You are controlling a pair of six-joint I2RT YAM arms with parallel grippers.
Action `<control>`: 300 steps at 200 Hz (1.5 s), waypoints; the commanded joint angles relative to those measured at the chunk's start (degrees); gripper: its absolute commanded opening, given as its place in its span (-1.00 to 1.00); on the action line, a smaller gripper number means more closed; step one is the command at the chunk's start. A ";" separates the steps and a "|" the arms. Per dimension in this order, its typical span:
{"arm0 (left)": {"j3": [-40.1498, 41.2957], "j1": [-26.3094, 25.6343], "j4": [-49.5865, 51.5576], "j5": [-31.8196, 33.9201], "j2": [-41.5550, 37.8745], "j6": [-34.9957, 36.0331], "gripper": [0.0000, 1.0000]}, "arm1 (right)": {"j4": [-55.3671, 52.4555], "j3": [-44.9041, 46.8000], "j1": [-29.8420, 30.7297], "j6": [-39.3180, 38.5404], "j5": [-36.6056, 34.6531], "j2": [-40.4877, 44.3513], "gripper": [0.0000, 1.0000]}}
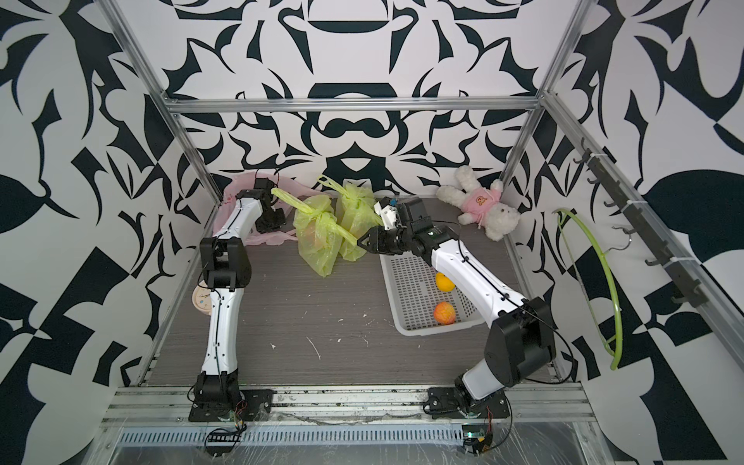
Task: Place the peach into a plastic bag & tie a knot
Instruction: Pick up the plastic bag from the corner of the board.
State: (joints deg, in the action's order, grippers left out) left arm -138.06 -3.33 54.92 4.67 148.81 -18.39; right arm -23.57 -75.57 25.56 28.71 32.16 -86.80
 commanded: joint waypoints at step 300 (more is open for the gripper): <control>61.85 -7.04 -22.59 -24.96 -90.67 -25.02 -1.00 | 22.04 -0.71 8.75 22.55 7.65 -2.15 0.24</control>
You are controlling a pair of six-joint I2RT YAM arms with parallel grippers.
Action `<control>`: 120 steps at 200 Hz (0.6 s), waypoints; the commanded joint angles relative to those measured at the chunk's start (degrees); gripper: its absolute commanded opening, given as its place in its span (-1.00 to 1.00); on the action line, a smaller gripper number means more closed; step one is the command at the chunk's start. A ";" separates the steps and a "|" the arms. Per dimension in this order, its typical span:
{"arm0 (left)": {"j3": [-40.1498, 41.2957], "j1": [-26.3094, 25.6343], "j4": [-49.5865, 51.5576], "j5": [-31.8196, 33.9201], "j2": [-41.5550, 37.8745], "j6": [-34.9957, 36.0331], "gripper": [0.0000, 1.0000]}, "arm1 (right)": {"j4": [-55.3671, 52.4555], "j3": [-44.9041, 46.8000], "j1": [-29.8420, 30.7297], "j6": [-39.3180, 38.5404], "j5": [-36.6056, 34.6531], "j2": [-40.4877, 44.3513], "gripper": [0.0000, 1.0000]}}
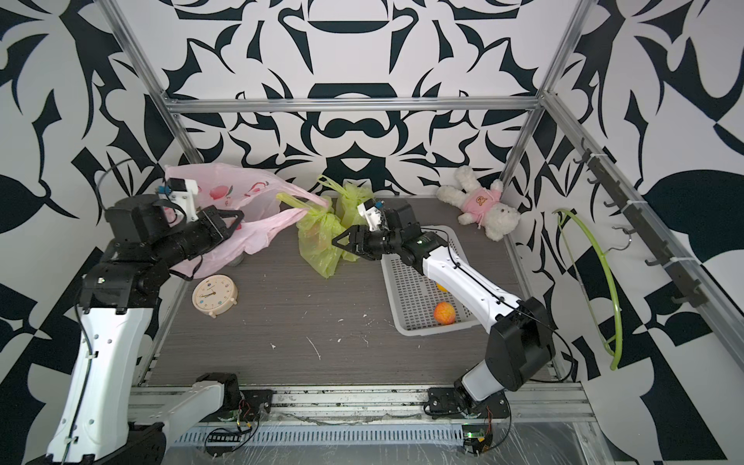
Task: Place the peach into a plastic bag & tie a knot
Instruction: Pick up the plastic bag from the corner of the board.
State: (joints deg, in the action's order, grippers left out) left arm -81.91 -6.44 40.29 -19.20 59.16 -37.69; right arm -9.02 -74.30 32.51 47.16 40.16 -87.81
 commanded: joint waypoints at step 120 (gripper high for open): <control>-7.89 -8.53 -7.67 -7.51 -3.94 -7.98 -1.00 | -7.58 -15.50 1.85 -2.87 -4.45 -1.40 0.03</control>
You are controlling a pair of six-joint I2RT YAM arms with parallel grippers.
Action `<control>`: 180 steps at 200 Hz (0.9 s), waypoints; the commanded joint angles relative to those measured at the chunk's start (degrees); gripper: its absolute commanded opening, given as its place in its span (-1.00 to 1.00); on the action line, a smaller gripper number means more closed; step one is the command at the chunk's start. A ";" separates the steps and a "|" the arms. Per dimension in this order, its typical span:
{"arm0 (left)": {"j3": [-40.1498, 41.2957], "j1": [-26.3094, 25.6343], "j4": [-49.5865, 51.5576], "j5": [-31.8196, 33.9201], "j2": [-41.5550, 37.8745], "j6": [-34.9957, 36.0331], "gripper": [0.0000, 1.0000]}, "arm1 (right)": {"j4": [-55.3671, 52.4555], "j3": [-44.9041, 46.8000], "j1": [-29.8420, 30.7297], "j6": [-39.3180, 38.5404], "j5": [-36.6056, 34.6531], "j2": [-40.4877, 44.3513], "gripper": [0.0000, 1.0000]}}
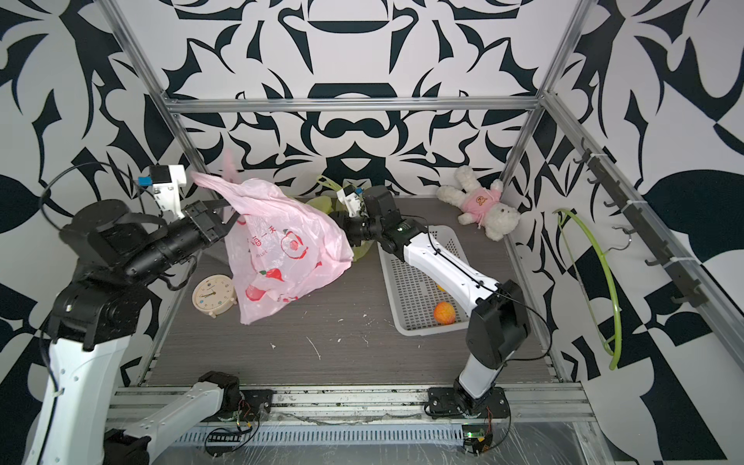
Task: Place the peach into a plastic bag & tie a knot
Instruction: Pick up the plastic bag from the corner of the board.
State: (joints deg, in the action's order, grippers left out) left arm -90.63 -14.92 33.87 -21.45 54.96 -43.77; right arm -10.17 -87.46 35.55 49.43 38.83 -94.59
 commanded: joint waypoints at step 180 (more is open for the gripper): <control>15.33 -18.31 -5.76 -5.83 14.89 8.35 -1.00 | -26.85 25.87 -1.07 -14.18 -30.44 30.86 -0.10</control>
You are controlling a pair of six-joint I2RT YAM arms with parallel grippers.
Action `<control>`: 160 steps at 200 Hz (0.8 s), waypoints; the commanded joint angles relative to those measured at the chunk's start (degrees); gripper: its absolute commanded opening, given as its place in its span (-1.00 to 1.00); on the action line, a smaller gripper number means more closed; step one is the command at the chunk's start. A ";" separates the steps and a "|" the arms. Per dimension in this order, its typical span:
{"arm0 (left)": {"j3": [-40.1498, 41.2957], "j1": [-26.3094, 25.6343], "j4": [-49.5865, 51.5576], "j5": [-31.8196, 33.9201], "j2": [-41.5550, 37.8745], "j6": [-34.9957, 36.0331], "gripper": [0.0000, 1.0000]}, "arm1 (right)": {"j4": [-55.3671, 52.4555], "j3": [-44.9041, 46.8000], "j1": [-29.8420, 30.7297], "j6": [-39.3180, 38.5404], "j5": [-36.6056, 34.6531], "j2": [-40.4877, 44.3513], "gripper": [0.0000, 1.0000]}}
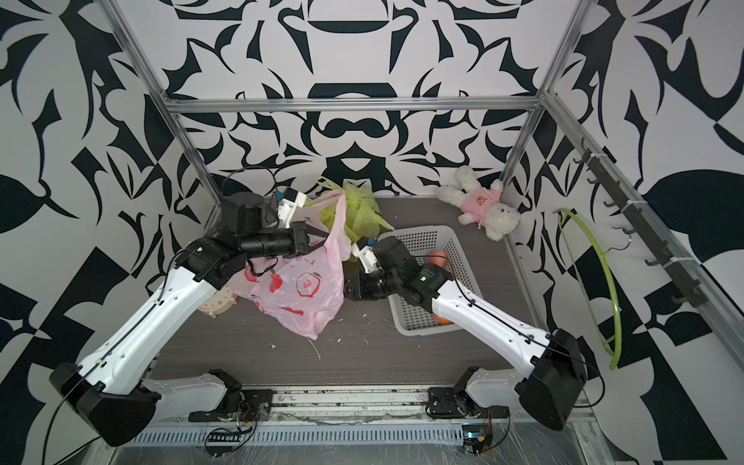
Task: Place the peach into a plastic bag & tie a knot
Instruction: Pick up the plastic bag from the corner of the board, then pick up the peach from the basket.
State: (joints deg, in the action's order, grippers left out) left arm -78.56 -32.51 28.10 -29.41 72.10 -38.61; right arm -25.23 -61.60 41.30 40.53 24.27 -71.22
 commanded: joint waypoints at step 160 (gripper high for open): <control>35.74 -2.64 -8.47 16.31 -23.04 -2.48 -1.00 | -14.13 -11.79 -30.13 -17.31 -38.09 -21.45 0.43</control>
State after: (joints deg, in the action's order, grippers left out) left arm -43.53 -34.85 21.43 -15.16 50.28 -40.71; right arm -40.16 -69.45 12.19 25.71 -6.33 -88.55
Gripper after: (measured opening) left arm 0.039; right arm 0.718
